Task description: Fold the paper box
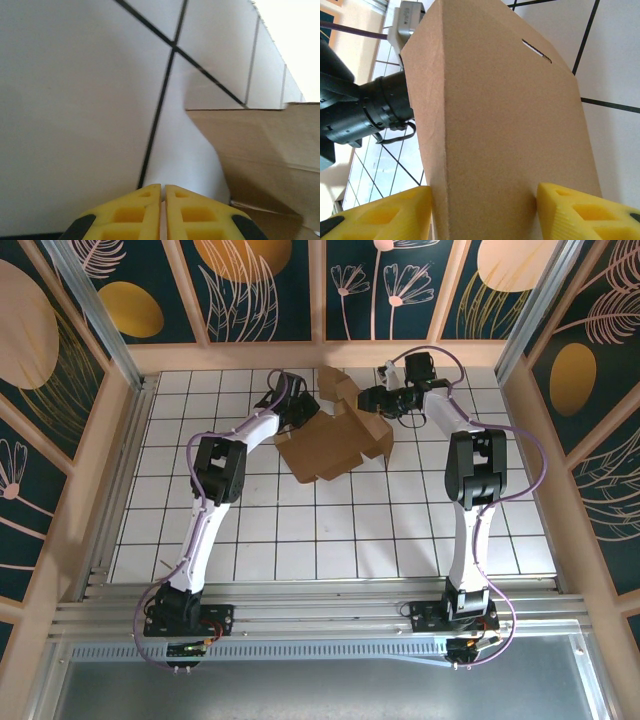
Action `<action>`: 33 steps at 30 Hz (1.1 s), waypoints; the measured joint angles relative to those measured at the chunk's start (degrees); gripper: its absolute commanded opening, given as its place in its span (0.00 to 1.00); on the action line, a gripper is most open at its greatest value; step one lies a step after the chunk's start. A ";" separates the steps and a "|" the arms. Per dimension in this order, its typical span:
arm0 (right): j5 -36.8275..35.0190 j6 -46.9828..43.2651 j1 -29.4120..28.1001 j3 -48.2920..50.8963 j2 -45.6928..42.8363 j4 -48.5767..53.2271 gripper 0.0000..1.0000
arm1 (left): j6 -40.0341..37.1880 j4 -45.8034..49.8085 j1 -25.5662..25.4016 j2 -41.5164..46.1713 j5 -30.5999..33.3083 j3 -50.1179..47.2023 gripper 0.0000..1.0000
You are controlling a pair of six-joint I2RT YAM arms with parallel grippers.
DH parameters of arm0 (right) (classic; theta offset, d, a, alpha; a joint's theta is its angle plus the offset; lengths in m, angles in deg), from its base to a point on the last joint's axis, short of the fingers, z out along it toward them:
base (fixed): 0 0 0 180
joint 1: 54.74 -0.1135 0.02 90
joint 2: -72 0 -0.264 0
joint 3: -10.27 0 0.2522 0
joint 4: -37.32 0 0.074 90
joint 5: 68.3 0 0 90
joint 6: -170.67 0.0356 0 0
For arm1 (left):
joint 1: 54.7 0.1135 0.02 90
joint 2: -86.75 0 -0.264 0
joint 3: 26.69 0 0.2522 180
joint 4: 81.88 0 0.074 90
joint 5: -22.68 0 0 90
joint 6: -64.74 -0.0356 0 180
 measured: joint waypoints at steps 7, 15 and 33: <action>-0.17 0.00 -0.07 0.00 0.00 -0.02 0.57 | 0.37 -5.86 -0.04 1.70 1.46 -5.22 0.13; -0.17 -0.20 -0.44 -0.44 0.15 0.22 0.57 | -9.33 -7.32 -0.26 3.26 1.73 -5.75 0.40; -0.17 -1.95 -0.48 -1.60 0.61 1.90 0.57 | -77.61 -11.39 9.29 7.52 -31.45 5.35 0.77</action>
